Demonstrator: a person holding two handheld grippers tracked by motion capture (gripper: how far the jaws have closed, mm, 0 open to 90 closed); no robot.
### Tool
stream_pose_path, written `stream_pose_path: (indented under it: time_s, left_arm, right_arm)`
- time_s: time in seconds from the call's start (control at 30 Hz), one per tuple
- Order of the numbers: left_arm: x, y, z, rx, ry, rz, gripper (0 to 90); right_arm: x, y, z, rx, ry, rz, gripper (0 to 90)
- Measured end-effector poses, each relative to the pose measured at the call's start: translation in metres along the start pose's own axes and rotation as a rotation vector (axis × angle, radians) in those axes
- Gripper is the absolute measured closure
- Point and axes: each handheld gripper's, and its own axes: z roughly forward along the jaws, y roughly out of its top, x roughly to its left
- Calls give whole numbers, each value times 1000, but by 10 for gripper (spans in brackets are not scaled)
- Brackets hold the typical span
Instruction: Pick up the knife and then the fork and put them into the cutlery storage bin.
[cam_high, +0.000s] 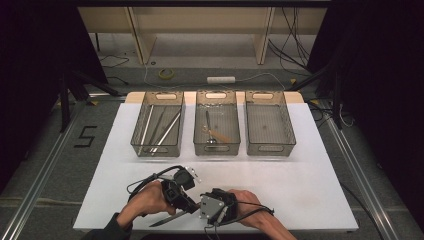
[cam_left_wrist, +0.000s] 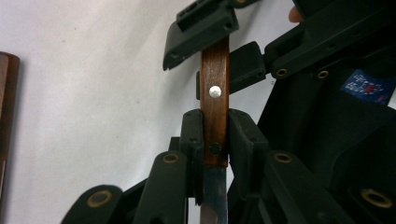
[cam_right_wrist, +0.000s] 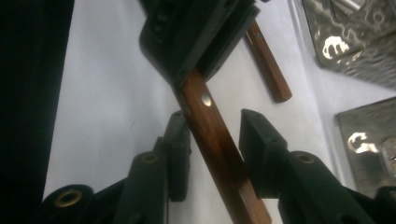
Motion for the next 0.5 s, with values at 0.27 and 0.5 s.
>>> stream_pose_path:
  time_s: [0.27,0.5]
  left_arm:
    - [-3,1,-7,-18,3,31,752]
    - [-4,2,-14,-58,46,28,640]
  right_arm:
    - [1,3,-6,15,19,-123,802]
    - [-1,2,-9,34,28,-122,814]
